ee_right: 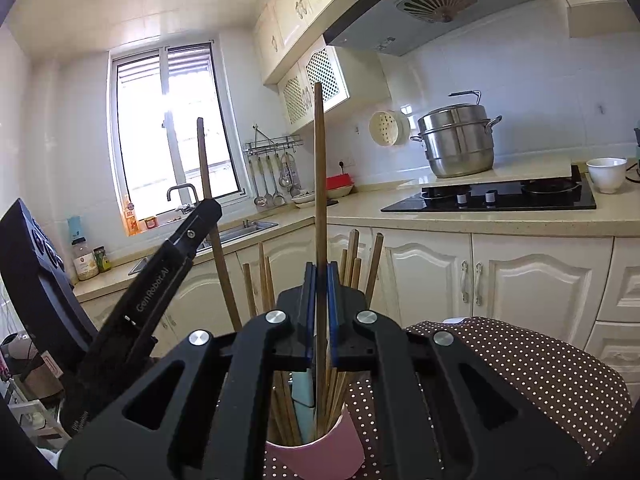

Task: Organize utensils
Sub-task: 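Lower the chopsticks into the pink cup and open both tools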

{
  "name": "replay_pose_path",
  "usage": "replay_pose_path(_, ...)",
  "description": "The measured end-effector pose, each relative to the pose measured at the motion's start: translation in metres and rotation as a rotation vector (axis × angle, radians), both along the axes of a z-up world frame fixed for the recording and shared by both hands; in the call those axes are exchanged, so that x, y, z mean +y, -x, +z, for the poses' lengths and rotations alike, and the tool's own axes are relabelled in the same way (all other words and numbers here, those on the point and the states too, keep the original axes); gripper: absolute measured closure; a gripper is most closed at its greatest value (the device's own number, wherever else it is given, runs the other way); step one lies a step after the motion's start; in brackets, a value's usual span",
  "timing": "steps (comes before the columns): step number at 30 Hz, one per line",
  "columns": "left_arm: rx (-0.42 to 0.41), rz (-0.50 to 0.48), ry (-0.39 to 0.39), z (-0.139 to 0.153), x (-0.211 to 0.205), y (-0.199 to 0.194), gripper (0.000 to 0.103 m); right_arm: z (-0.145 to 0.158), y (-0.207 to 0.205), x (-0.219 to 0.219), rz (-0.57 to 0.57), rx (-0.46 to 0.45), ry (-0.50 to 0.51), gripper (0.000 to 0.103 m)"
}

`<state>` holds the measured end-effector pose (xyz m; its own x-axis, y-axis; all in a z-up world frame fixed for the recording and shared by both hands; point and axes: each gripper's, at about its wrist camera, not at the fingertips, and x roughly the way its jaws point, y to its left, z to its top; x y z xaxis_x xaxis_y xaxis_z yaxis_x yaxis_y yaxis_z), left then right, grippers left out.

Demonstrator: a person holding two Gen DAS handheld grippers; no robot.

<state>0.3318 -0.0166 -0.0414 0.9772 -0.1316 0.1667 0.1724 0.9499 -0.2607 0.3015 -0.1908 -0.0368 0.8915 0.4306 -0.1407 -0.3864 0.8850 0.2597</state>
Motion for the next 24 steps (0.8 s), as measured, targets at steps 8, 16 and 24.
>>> replay_pose_path(8, 0.128, -0.022, -0.058, -0.031, -0.005, -0.007, 0.098, -0.006, 0.0, 0.0, 0.002, 0.016, -0.007, 0.097)
replay_pose_path(16, 0.224, -0.031, -0.13, -0.046, 0.001, 0.018, 0.098, -0.005, 0.012, 0.009, 0.004, 0.007, 0.025, 0.097)
replay_pose_path(24, 0.256, -0.055, -0.102, -0.051, 0.014, 0.032, 0.098, -0.008, 0.017, 0.011, -0.007, 0.023, 0.062, 0.097)
